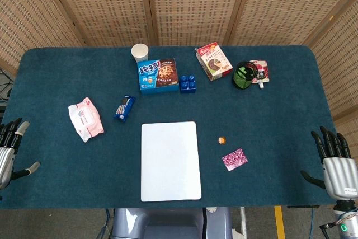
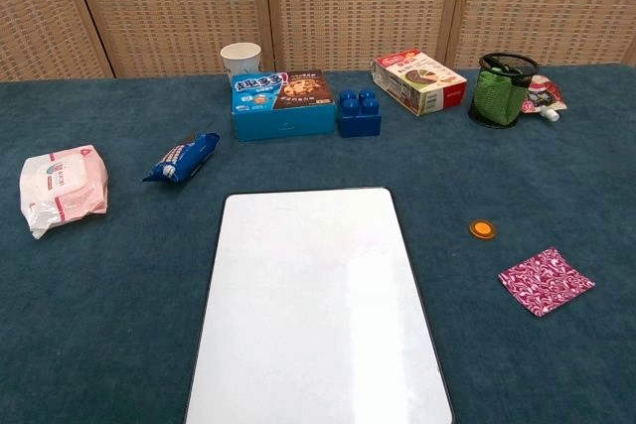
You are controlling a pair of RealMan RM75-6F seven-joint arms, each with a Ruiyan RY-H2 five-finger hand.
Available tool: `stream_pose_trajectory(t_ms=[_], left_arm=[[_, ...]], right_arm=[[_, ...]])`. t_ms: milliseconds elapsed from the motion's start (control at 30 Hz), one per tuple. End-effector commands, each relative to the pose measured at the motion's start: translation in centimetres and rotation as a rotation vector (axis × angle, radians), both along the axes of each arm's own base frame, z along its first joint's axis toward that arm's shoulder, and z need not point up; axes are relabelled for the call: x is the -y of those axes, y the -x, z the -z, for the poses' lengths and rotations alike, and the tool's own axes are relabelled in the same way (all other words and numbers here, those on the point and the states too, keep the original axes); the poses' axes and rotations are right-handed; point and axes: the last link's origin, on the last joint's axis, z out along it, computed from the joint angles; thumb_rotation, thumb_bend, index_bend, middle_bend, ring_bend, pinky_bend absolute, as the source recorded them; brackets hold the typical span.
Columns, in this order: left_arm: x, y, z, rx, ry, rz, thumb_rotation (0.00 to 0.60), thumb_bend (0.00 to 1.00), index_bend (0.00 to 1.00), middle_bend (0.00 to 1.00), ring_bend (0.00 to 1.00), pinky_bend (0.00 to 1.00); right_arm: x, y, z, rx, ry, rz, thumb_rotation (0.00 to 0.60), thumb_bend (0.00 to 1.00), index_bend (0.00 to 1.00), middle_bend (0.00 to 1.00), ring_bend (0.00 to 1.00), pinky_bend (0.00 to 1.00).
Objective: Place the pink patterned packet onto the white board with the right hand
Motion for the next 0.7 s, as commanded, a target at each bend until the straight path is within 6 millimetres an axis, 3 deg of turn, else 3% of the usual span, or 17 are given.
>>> stream_pose_trajectory(t_ms=[33, 300, 467, 600, 700], left_arm=[[0.1, 0.0, -0.1, 0.004, -0.005, 0.0, 0.6, 0.0, 0.0, 0.0, 0.0, 0.0], [0.1, 0.0, -0.2, 0.007, -0.011, -0.002, 0.6, 0.0, 0.0, 0.0, 0.0, 0.0], [-0.2, 0.0, -0.2, 0.006, -0.013, 0.007, 0.6, 0.0, 0.0, 0.0, 0.0, 0.0], [-0.4, 0.3, -0.3, 0.006, -0.013, -0.009, 0.6, 0.0, 0.0, 0.0, 0.0, 0.0], [-0.6, 0.4, -0.3, 0.005, -0.016, -0.021, 0.6, 0.0, 0.0, 0.0, 0.0, 0.0]], right_arm=[[0.0, 0.0, 0.1, -0.001, -0.005, 0.0, 0.6, 0.0, 0.0, 0.0, 0.0, 0.0], [0.3, 0.0, 0.8, -0.012, -0.066, -0.005, 0.6, 0.0, 0.0, 0.0, 0.0, 0.0], [2.2, -1.5, 2.7, -0.063, -0.261, -0.068, 0.6, 0.0, 0.01, 0.0, 0.0, 0.0], [4.3, -3.5, 4.9, -0.082, -0.433, -0.13, 0.6, 0.0, 0.07, 0.0, 0.0, 0.0], [5.8, -4.5, 6.7, -0.103, -0.531, -0.156, 0.6, 0.08, 0.1, 0.0, 0.0, 0.0]])
